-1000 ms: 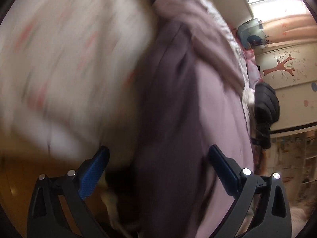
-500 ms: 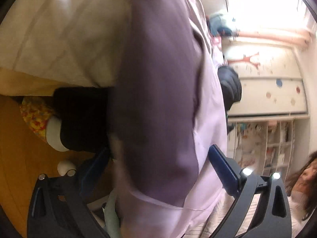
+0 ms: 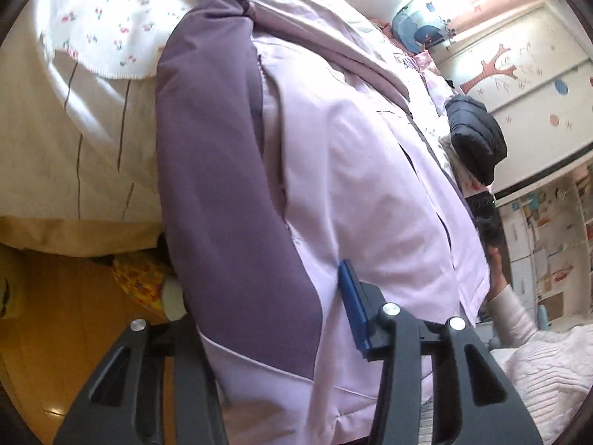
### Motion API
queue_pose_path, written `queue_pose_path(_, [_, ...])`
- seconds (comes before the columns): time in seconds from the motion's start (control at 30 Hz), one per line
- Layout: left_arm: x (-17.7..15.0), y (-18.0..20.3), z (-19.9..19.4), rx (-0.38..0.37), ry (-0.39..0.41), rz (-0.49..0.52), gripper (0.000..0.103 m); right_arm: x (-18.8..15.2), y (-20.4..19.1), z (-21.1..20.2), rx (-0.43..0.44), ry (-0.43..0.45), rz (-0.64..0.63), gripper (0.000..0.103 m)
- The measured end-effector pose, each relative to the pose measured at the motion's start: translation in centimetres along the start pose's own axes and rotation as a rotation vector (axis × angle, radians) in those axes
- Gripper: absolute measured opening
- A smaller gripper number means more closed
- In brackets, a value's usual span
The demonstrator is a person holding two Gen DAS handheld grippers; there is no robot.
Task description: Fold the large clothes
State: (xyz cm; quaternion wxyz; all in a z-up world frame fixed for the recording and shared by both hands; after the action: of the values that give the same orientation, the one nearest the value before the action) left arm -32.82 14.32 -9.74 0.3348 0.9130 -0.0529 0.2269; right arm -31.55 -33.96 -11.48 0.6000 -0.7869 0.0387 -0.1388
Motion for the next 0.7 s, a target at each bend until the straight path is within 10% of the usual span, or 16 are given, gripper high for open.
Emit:
queue_pose_path(0.2, [-0.1,-0.8,0.4,-0.041,0.018,-0.047,0.05,1.2,0.1,-0.5,-0.001,-0.01,0.01,0.048])
queue_pose_path(0.33, [-1.2,-0.9,0.3,-0.06,0.002,-0.088,0.083,0.7,0.3,-1.0,-0.002,0.007,0.02,0.05])
queue_pose_path(0.47, [-1.6,-1.2,0.1,-0.201,0.036,-0.2,0.084,0.3,0.9,-1.5,-0.003,0.022,0.043,0.055])
queue_pose_path(0.7, [-1.1,-2.8,-3.1,-0.262,0.122,-0.327,0.023,0.6,-0.7,-2.7,0.041,0.083,-0.001,0.041])
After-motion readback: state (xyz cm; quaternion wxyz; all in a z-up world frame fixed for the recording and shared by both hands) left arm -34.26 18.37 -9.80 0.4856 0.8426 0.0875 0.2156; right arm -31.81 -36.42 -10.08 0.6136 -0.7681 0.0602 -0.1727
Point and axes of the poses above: each gripper's, at about its wrist camera, not at the fingertips, and z roughly the way its jaws point, y to its right, x to its top, the point moved 8 cm from there along z, roughly the way its jaws point, and after that the axes turned 9 degrees about y, right-handed, at the moved point
